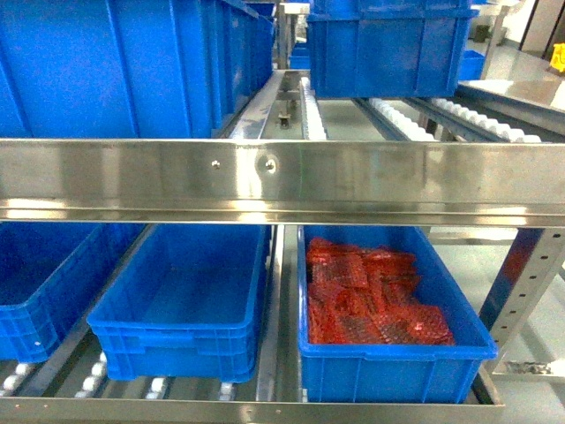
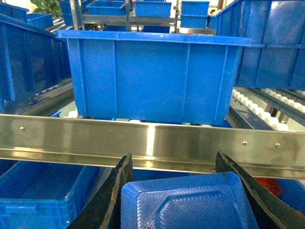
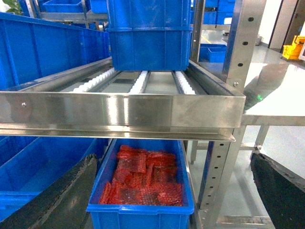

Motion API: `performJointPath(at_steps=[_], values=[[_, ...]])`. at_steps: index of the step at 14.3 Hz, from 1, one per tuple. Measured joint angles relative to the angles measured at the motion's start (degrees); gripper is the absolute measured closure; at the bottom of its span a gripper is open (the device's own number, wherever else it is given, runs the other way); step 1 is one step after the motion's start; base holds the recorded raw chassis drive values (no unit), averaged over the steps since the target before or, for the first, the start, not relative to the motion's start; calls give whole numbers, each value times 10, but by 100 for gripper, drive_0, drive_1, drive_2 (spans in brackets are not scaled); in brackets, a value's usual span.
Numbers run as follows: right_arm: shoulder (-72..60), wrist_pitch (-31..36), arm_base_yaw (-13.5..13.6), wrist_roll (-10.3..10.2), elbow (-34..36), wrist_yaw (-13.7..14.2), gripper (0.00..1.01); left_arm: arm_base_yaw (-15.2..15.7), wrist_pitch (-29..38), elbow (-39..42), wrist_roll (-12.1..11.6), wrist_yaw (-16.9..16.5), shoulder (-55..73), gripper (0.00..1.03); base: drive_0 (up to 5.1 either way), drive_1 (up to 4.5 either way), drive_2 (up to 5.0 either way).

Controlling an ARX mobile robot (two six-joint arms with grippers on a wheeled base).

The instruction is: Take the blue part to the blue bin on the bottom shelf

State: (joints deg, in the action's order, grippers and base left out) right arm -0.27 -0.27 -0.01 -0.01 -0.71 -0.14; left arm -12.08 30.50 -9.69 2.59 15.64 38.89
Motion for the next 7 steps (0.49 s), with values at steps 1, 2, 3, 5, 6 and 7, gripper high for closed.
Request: performJointPath(at_steps=[1,2,3,5,6,7], values=[[0,0,0,0,0,0,3,0,0,0,0,0,0,59,0,0,0],[0,0,0,0,0,0,3,0,0,0,0,0,0,59,0,0,0],[0,0,0,0,0,0,3,0,0,0,0,0,0,59,0,0,0],[0,1,0,0,0,0,3,0,1,0,0,0,0,59,0,0,0],[0,1,0,0,0,0,3,0,2,0,0,0,0,59,0,0,0],[0,2,0,0,0,0,3,0,2,0,0,0,0,59,0,0,0]])
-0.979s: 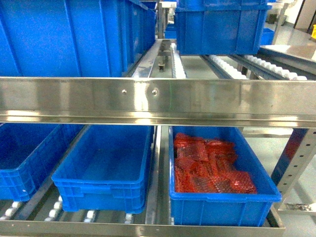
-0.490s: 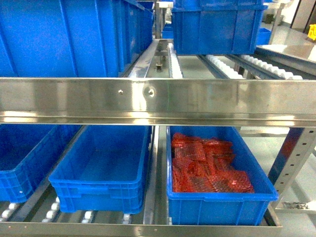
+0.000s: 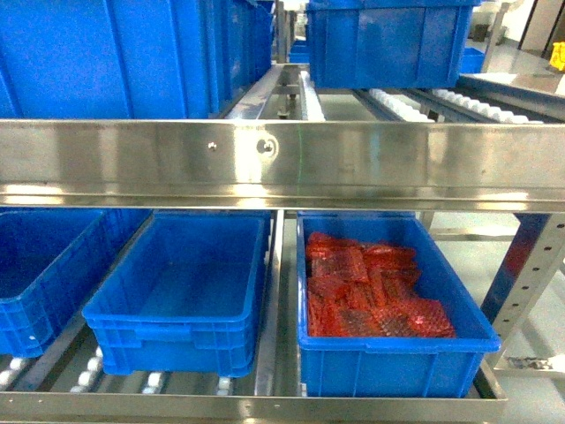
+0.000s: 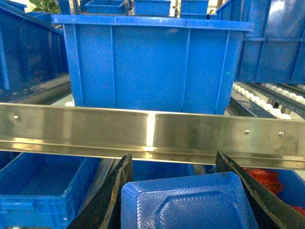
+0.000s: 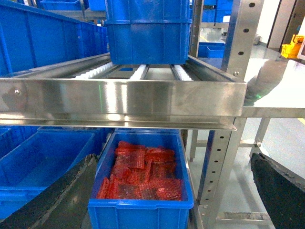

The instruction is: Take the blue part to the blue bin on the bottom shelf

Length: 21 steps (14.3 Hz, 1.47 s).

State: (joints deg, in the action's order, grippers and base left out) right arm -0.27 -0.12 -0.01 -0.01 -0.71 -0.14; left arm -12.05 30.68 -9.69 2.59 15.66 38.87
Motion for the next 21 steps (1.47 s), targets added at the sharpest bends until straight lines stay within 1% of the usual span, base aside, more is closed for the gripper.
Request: performJointPath(at_steps=[21], values=[[0,-2,0,0,0,2,3,0,-2,0,0,0,0,59,0,0,0]])
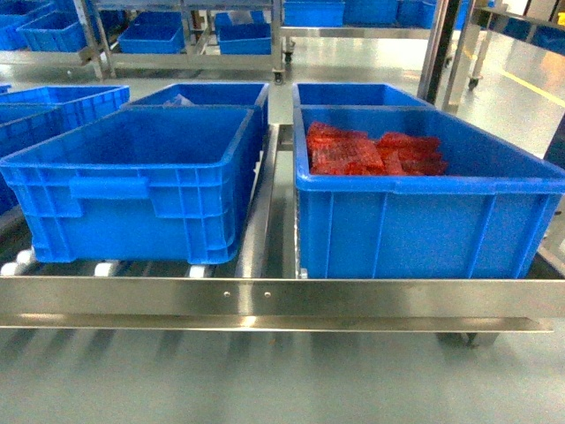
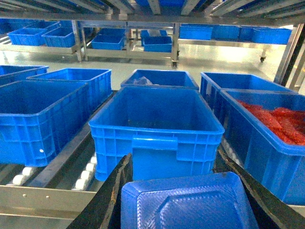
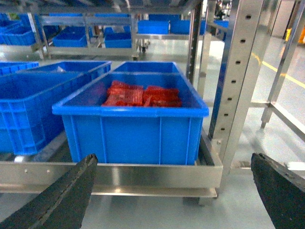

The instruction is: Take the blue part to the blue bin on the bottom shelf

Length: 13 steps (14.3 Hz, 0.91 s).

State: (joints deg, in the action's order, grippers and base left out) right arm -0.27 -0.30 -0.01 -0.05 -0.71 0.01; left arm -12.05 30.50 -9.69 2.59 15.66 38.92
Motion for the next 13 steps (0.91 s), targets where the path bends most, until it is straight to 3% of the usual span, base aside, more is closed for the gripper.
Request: performJointPath(at_steps=[10,13], values=[[0,0,0,0,0,0,3,0,0,0,0,0,0,59,0,0,0],[0,0,0,0,0,0,3,0,0,0,0,0,-1,59,-1,379,-382]])
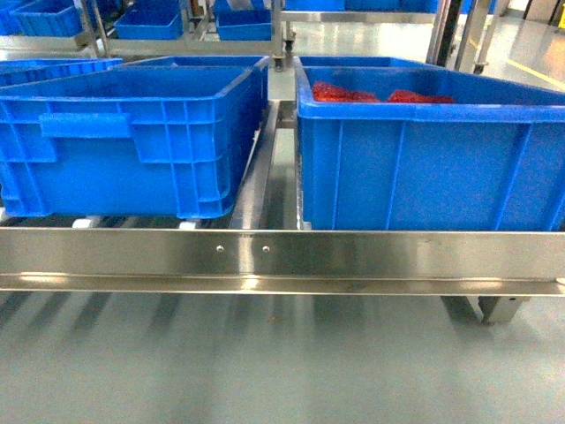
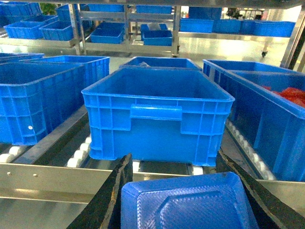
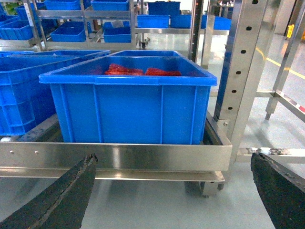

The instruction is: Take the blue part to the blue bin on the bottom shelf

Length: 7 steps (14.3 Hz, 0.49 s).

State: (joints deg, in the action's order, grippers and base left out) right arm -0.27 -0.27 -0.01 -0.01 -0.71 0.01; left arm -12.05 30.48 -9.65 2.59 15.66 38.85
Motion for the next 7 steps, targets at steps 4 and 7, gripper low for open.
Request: performJointPath(at_steps=[4,7], values=[[0,0,0,0,0,0,3,0,1,0,0,0,0,59,-11,422,-445],[0,1,0,0,0,0,3,0,0,0,0,0,1,59,-11,422,-444]])
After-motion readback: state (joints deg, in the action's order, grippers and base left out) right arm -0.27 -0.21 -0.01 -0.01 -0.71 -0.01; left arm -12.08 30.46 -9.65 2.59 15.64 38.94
